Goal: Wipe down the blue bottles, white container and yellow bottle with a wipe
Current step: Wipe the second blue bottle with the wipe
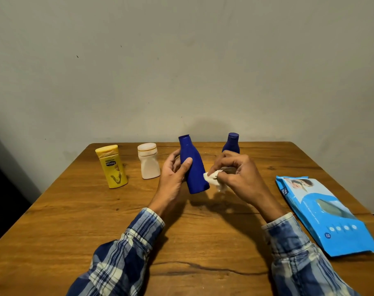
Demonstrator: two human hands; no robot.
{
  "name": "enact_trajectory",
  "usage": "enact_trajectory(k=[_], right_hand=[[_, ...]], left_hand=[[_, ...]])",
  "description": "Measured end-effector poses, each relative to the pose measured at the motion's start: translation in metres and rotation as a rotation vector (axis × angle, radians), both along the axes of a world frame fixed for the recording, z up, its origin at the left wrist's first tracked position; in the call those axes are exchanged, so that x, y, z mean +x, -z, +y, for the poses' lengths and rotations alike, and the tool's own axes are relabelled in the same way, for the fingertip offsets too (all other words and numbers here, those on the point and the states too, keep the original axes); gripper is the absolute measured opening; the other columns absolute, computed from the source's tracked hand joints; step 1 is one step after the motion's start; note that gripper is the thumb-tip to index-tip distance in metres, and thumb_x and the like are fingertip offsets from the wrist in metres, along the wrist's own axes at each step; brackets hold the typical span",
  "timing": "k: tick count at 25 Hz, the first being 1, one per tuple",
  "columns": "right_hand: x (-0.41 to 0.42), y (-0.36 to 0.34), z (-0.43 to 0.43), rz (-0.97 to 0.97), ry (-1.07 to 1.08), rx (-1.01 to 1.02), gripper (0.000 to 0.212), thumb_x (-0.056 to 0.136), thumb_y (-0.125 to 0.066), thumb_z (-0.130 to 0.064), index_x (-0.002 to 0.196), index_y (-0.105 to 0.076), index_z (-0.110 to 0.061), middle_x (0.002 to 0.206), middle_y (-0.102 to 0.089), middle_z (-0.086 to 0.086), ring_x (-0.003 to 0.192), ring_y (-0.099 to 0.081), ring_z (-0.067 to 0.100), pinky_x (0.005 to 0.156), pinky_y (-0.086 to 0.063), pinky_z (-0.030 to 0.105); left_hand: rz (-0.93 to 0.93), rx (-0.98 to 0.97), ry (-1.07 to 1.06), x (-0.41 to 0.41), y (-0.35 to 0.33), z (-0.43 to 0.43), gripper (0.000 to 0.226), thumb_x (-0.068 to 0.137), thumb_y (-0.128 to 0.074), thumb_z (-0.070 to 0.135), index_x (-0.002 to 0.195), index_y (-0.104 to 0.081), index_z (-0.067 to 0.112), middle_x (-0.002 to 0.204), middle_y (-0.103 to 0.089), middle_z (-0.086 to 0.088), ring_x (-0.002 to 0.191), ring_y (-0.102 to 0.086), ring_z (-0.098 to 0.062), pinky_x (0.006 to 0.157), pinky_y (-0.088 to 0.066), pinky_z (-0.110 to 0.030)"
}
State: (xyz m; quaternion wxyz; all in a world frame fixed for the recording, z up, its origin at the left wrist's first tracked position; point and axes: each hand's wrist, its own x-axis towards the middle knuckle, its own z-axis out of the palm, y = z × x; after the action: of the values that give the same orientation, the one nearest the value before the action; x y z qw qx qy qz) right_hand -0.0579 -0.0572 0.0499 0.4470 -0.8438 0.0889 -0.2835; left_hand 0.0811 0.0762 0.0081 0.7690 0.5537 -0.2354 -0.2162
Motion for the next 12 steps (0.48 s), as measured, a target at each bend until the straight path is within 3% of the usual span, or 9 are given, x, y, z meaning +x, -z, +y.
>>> enact_trajectory(k=[5, 10, 12], right_hand=[[0.005, 0.012, -0.005, -0.116, 0.187, 0.096, 0.019, 0.085, -0.069, 0.004, 0.083, -0.077, -0.014, 0.094, -0.066, -0.001, 0.091, -0.063, 0.008, 0.073, -0.056, 0.02], [0.01, 0.022, -0.005, -0.109, 0.266, 0.141, 0.02, 0.086, -0.068, 0.005, 0.089, -0.077, -0.013, 0.1, -0.065, -0.003, 0.094, -0.063, 0.005, 0.073, -0.057, 0.02], [0.009, 0.024, -0.009, -0.127, 0.312, 0.142, 0.019, 0.085, -0.069, 0.004, 0.089, -0.078, -0.013, 0.1, -0.066, -0.005, 0.093, -0.063, 0.002, 0.076, -0.055, 0.019]], left_hand=[[-0.093, 0.102, 0.021, 0.003, 0.007, -0.018, 0.054, 0.097, -0.061, -0.002, 0.145, -0.046, 0.017, 0.134, -0.061, -0.001, 0.118, -0.064, -0.014, 0.08, -0.059, -0.024], [-0.3, 0.253, -0.008, 0.026, 0.006, -0.043, 0.055, 0.097, -0.06, -0.002, 0.148, -0.045, 0.013, 0.143, -0.054, -0.005, 0.128, -0.053, -0.015, 0.096, -0.051, -0.026], [-0.319, 0.274, -0.003, 0.032, 0.002, -0.05, 0.054, 0.098, -0.059, -0.003, 0.148, -0.045, 0.013, 0.146, -0.053, -0.009, 0.129, -0.051, -0.017, 0.107, -0.048, -0.036]])
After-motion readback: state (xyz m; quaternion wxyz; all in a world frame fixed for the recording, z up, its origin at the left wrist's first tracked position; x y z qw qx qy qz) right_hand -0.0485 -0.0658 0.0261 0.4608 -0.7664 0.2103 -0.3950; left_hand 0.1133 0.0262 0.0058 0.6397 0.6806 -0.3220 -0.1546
